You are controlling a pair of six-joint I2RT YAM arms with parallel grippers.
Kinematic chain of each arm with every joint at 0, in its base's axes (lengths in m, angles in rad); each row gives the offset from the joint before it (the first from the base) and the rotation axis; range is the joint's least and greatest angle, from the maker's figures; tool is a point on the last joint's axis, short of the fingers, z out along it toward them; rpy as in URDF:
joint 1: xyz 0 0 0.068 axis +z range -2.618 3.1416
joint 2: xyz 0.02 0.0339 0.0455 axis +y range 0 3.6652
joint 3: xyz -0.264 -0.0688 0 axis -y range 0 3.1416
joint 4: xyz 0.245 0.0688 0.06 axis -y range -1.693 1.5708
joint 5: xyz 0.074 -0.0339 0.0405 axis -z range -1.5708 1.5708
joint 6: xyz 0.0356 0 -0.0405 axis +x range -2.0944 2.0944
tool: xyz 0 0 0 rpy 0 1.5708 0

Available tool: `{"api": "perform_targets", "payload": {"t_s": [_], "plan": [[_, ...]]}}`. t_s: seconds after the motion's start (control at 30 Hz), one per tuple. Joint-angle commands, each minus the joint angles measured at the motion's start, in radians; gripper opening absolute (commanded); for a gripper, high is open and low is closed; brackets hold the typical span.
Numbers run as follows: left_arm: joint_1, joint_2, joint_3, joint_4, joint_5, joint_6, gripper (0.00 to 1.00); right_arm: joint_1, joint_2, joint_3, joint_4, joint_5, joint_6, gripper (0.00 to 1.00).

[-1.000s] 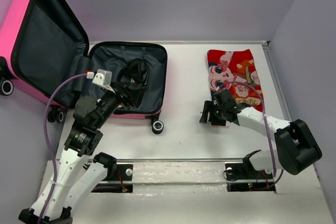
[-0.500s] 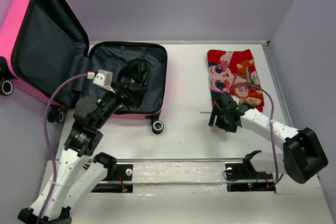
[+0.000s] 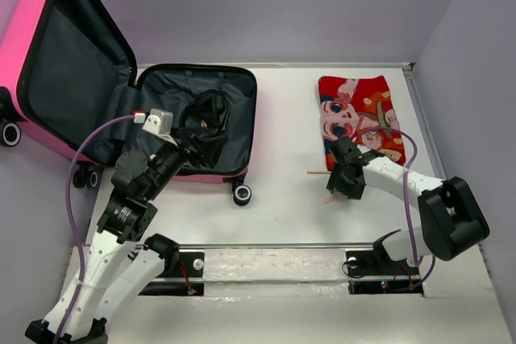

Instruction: Pack the luggage

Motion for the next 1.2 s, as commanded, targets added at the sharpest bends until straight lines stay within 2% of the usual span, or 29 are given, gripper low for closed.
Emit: {"api": "perform_targets", "payload": {"t_s": [0.0,0.1,0.2,0.23,0.37,0.4,0.43,0.6,0.7,0.83,0.9,1.0,1.03,1.1,1.13,1.17], "plan": [[-0.009,-0.011,0.018,0.027,0.004,0.003,0.99,-0.002,0.068,-0.002,0.078,-0.018,-0.014,0.54],[-0.010,-0.014,0.019,0.026,0.004,0.005,0.99,0.008,0.061,-0.016,0.077,-0.046,-0.028,0.45],[-0.010,-0.019,0.019,0.024,0.001,0.003,0.99,0.079,0.053,-0.004,0.057,-0.030,-0.022,0.45],[-0.010,-0.022,0.019,0.024,0.000,0.005,0.99,0.088,0.057,0.005,0.046,-0.043,-0.019,0.40],[-0.010,-0.022,0.019,0.023,-0.008,0.005,0.99,0.143,0.109,0.028,0.025,-0.030,-0.008,0.39],[-0.010,-0.023,0.019,0.023,-0.008,0.006,0.99,0.152,0.122,0.030,0.026,-0.024,-0.006,0.36],[-0.009,-0.025,0.019,0.023,-0.009,0.006,0.99,0.152,0.134,0.033,0.026,-0.018,-0.002,0.23],[-0.010,-0.026,0.021,0.020,-0.016,0.009,0.99,0.172,0.113,0.038,0.021,0.011,0.001,0.08],[-0.010,-0.025,0.021,0.018,-0.016,0.010,0.99,0.211,0.024,0.056,-0.012,0.035,0.001,0.07],[-0.009,-0.023,0.022,0.018,-0.016,0.008,0.99,0.335,-0.062,0.133,-0.026,0.036,0.001,0.07],[-0.007,-0.023,0.022,0.018,-0.019,0.008,0.99,0.379,-0.053,0.195,-0.009,0.028,-0.012,0.07],[-0.001,-0.025,0.025,0.014,-0.039,0.008,0.99,0.447,0.042,0.402,0.053,-0.013,-0.081,0.07],[0.000,-0.025,0.025,0.011,-0.046,0.009,0.99,0.456,0.078,0.539,0.072,-0.024,-0.129,0.07],[0.005,-0.028,0.025,0.006,-0.069,0.010,0.99,0.467,0.218,0.696,0.107,-0.087,-0.181,0.07],[0.005,-0.031,0.025,0.003,-0.080,0.011,0.99,0.479,0.267,0.848,0.121,-0.110,-0.196,0.07],[0.007,-0.034,0.025,0.003,-0.101,0.011,0.99,0.479,0.356,0.913,0.156,-0.133,-0.204,0.08]]}}
